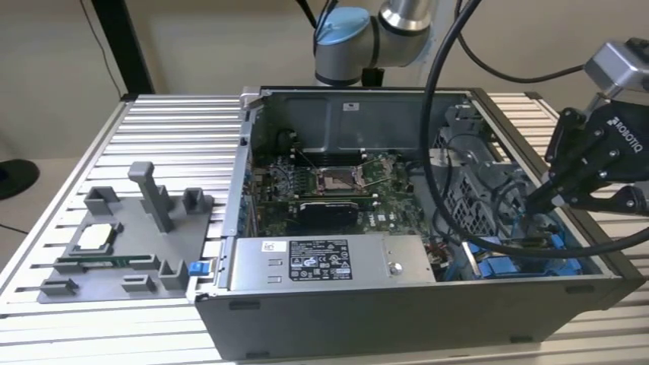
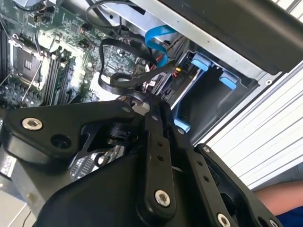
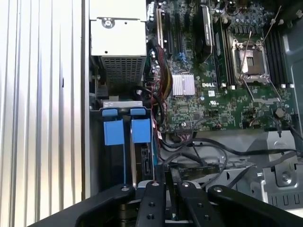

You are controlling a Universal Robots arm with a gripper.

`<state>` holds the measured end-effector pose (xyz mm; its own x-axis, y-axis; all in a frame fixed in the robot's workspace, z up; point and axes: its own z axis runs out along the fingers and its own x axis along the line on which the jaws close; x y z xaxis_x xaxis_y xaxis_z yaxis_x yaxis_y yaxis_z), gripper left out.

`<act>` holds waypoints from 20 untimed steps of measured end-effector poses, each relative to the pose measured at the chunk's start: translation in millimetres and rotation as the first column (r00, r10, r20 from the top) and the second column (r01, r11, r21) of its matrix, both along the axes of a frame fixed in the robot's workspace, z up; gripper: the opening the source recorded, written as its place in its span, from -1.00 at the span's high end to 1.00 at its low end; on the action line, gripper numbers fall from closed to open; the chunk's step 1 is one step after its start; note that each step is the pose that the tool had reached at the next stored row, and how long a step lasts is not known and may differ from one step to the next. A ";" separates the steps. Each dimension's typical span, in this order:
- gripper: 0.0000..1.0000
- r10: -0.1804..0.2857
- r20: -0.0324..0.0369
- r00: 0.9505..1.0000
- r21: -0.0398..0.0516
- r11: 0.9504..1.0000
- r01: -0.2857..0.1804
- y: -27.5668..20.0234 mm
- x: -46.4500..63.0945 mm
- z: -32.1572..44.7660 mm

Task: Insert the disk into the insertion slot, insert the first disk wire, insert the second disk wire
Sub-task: 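Insert the second disk wire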

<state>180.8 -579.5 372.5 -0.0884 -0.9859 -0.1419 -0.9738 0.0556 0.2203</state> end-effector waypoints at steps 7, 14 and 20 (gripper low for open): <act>1.00 0.000 0.000 1.000 0.000 1.000 0.000 0.0 -11.7 0.0; 1.00 0.000 0.053 0.999 -0.008 1.000 0.000 0.1 -24.8 0.0; 1.00 0.002 0.140 0.990 -0.028 1.000 0.002 0.1 -32.9 -0.1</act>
